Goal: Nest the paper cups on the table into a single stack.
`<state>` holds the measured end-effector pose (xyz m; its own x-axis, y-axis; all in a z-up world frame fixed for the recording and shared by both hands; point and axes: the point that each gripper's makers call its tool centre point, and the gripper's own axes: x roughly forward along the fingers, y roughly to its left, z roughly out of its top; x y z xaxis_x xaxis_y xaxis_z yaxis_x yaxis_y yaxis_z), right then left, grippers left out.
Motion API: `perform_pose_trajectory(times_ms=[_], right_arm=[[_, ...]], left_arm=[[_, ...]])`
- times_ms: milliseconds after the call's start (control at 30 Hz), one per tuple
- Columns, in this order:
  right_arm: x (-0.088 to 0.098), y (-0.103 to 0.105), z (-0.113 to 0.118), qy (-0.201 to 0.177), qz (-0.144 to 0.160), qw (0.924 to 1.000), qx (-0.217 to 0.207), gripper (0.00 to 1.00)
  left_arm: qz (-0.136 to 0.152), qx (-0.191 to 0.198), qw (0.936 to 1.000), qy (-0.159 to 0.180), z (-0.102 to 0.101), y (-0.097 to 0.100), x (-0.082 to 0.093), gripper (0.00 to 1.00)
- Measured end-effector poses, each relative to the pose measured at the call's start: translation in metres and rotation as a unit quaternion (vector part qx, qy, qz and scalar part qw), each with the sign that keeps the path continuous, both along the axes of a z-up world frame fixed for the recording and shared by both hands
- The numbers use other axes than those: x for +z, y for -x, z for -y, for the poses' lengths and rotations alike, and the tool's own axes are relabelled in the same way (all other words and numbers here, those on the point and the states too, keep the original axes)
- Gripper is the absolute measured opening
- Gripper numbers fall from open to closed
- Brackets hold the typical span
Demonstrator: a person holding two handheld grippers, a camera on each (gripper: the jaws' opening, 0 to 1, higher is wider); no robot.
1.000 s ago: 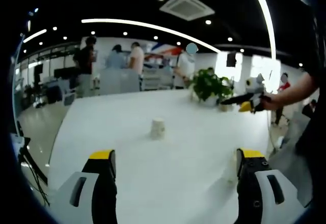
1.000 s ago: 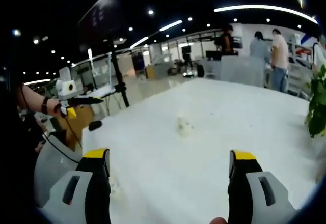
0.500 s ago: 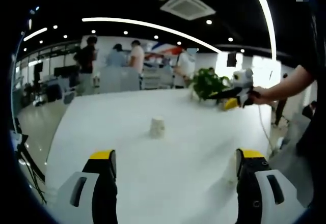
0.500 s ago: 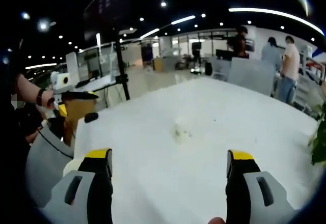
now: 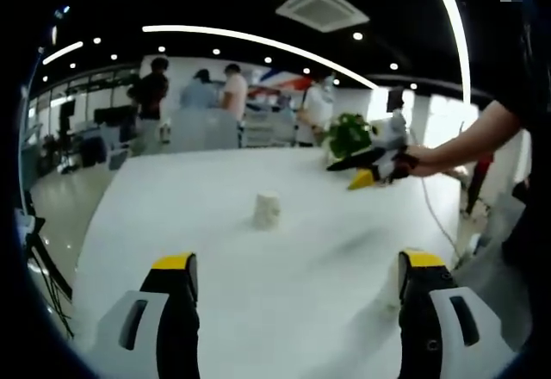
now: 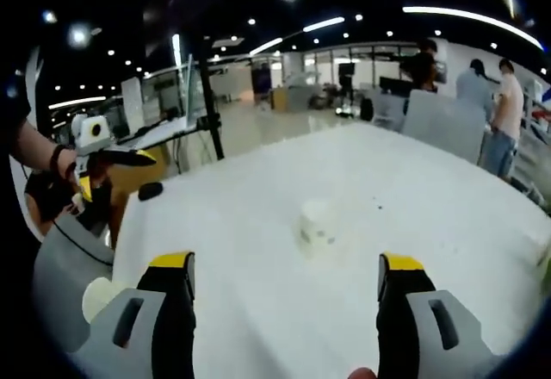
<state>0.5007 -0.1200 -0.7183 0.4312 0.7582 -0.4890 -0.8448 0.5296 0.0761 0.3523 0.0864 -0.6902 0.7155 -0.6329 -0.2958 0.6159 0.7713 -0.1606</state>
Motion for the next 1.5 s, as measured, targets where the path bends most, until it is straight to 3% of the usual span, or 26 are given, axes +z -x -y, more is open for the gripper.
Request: perform_pose_trajectory(times_ms=[367, 1000, 1500], right_arm=[[-0.025, -0.03, -0.023, 0.021, -0.007, 0.9996, 0.019, 0.82], [-0.06, -0.07, -0.056, 0.064, -0.025, 0.9962, 0.054, 0.76], [-0.086, -0.076, -0.061, 0.071, -0.048, 0.9948, 0.055, 0.71]], left_arm=[[-0.011, -0.005, 0.9999, 0.005, 0.005, 0.002, -0.01, 0.95], [-0.009, 0.008, 0.9999, 0.005, -0.004, -0.005, -0.012, 0.95], [-0.011, 0.019, 0.9996, 0.016, -0.009, -0.011, -0.018, 0.94]])
